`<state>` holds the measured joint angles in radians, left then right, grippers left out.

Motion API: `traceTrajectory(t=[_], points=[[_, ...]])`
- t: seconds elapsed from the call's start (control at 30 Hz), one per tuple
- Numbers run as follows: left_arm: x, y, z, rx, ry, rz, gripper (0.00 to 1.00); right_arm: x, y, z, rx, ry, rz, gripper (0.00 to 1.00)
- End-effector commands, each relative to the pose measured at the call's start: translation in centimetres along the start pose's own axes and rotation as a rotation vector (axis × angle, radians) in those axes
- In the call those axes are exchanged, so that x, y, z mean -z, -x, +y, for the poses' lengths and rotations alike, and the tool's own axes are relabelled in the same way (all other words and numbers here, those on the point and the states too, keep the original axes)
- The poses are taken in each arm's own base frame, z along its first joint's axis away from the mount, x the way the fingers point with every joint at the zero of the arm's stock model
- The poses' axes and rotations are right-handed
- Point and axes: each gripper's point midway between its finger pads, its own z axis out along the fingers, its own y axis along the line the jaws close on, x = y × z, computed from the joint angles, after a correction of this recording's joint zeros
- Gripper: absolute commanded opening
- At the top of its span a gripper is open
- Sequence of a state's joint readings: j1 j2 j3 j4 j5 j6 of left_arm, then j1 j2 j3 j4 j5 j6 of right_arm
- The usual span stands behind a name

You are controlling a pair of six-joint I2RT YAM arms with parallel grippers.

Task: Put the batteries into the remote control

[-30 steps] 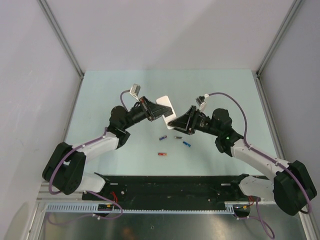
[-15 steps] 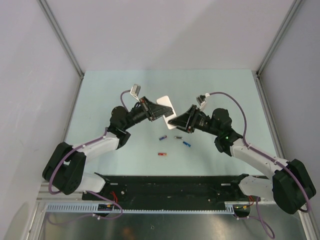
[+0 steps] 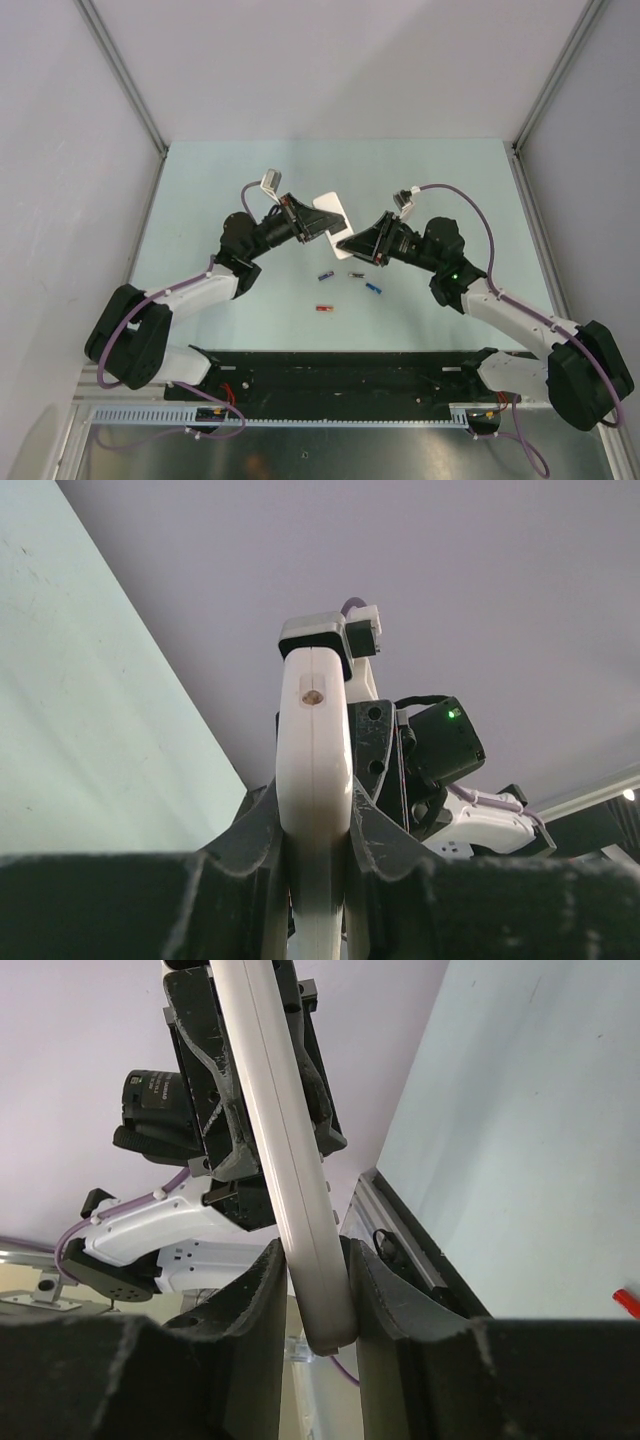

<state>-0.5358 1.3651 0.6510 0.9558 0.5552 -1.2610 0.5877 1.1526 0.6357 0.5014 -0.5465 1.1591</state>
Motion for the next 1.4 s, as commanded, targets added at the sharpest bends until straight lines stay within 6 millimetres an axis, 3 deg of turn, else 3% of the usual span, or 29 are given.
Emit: traceTrajectory(t=[0.0, 0.33, 0.5, 0.83, 1.1, 1.37], points=[[0.2, 1.5, -3.6, -0.059, -0.105, -0.035, 0.00, 0.2, -0.5, -2.0, 0.014, -0.093, 0.008, 0.13], [0.7, 3.7, -3.7, -0.059, -0.099, -0.079, 0.00, 1.1, -2.7, -3.1, 0.044, -0.132, 0.106, 0.11], [0.7, 3.8, -3.2, -0.052, -0.089, -0.077, 0.00, 1.4, -3.0, -3.2, 0.057, -0.140, 0.121, 0.17], [0.8, 2.5, -1.2, -0.054, -0.049, -0.053, 0.00, 1.2, -1.3, -1.4, 0.033, -0.082, 0.053, 0.30], [0.5, 0.6, 1.2, -0.005, 0.000, -0.014, 0.00, 0.2, 0.2, -1.1, -0.018, -0.087, 0.006, 0.54], [0.3, 0.1, 3.0, 0.025, 0.039, -0.005, 0.00, 0.1, 0.8, -0.5, -0.005, -0.085, -0.006, 0.59]])
